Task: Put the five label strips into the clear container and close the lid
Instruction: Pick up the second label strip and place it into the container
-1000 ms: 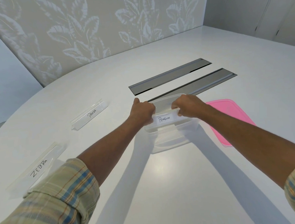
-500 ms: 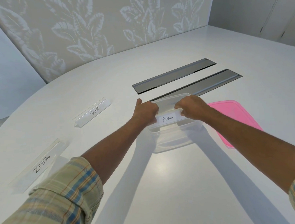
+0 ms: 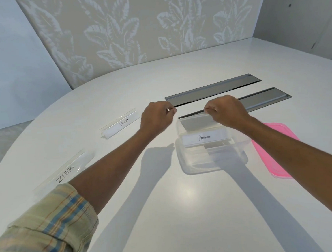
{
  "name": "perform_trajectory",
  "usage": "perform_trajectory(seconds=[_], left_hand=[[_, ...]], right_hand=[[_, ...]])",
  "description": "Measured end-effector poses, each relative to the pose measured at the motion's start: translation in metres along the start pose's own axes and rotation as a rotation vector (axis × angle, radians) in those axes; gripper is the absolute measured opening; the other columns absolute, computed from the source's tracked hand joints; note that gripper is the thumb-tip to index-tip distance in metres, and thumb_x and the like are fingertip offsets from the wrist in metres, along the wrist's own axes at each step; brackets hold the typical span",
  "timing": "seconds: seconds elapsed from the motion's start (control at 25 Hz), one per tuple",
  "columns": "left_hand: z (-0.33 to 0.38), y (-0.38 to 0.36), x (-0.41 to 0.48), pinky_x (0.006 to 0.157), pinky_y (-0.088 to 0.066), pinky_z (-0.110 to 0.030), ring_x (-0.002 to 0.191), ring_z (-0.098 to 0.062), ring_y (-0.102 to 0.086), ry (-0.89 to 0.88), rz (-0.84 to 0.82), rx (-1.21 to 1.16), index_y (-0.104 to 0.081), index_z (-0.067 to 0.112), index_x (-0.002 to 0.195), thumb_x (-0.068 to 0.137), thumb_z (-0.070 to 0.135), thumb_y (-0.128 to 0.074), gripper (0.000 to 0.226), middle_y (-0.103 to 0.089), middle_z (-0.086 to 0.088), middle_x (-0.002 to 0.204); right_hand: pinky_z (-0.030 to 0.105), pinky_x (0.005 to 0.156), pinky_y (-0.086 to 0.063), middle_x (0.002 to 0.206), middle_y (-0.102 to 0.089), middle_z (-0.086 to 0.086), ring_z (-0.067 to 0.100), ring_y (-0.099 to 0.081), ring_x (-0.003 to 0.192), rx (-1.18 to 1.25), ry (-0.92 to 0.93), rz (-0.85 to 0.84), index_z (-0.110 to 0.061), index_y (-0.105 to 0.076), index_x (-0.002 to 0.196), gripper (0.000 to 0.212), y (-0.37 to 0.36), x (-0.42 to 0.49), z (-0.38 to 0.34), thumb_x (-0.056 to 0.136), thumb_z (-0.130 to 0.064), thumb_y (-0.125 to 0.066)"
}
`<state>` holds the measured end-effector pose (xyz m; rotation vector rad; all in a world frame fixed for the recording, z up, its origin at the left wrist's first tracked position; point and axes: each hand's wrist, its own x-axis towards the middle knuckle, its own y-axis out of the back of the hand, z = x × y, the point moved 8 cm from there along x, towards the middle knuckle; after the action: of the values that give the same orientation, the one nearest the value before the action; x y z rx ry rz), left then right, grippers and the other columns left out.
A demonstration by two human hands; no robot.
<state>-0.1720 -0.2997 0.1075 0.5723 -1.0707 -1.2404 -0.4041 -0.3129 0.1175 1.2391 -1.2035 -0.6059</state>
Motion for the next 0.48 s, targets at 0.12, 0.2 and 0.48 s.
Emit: perform_trajectory(seconds=[0.12, 0.2, 0.48], left_hand=[[-0.062, 0.023, -0.003, 0.086, -0.057, -0.036, 0.094, -0.019, -0.072, 0.142, 0.030, -0.053, -0.081, 0.027, 0.098, 0.093, 0.034, -0.063, 0.020, -0.079, 0.006, 0.091], [-0.109, 0.037, -0.007, 0.090, -0.057, -0.036, 0.100, -0.020, -0.072, 0.233, 0.059, -0.030, -0.081, 0.026, 0.101, 0.091, 0.033, -0.067, 0.018, -0.079, 0.005, 0.098], [-0.241, 0.043, -0.017, 0.108, -0.048, -0.041, 0.134, -0.026, -0.056, 0.500, -0.066, 0.088, -0.063, 0.020, 0.138, 0.086, 0.038, -0.080, 0.058, -0.064, -0.004, 0.140]], right_hand=[[0.035, 0.075, -0.053, 0.093, -0.080, 0.001, 0.031, -0.071, 0.091, 0.074, 0.002, 0.020, -0.023, -0.081, 0.097, 0.017, 0.002, 0.023, -0.028, 0.097, -0.027, -0.065], [0.036, 0.077, -0.055, 0.094, -0.081, 0.003, 0.031, -0.071, 0.091, 0.113, 0.019, 0.003, -0.021, -0.081, 0.098, 0.018, -0.005, 0.036, -0.050, 0.097, -0.029, -0.065], [0.034, 0.078, -0.055, 0.097, -0.079, -0.003, 0.024, -0.069, 0.095, 0.157, 0.076, -0.200, -0.024, -0.079, 0.099, 0.015, -0.067, 0.068, -0.121, 0.095, -0.033, -0.069]])
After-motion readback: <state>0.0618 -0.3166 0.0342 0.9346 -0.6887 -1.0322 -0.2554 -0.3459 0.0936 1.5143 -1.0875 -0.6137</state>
